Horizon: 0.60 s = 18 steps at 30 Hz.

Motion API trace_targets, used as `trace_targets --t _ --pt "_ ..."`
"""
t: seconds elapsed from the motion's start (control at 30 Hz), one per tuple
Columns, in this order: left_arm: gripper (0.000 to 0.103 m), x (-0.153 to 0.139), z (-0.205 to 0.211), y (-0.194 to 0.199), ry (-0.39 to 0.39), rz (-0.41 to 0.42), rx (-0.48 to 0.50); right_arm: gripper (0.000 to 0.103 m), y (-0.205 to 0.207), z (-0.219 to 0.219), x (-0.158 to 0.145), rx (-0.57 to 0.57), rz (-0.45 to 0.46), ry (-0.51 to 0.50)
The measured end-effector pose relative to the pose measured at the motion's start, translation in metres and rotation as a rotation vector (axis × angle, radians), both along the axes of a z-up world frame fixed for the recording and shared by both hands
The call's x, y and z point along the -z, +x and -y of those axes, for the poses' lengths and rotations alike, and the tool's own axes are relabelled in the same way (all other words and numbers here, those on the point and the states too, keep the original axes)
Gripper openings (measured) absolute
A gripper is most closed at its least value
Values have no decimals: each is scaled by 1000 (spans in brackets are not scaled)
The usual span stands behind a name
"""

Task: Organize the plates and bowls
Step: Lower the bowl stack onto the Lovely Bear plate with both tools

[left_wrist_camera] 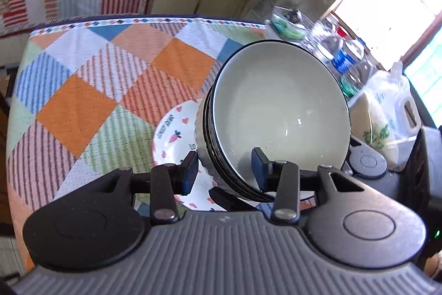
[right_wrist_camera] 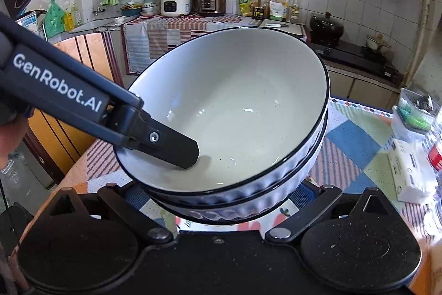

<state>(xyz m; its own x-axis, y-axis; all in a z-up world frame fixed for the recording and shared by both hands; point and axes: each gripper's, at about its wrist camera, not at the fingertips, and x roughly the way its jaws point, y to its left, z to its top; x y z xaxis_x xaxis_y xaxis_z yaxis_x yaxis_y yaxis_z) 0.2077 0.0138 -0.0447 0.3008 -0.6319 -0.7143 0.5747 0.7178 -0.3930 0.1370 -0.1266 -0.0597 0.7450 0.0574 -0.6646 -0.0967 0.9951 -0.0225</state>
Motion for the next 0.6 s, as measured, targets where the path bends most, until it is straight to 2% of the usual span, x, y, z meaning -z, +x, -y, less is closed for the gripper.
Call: trace_targets --t 0.27,0.6 --pt "40 30 24 -4 14 -12 41 101 -12 18 27 49 -5 -8" --pt "40 64 39 -1 59 -71 46 101 -13 23 56 19 -52 -53"
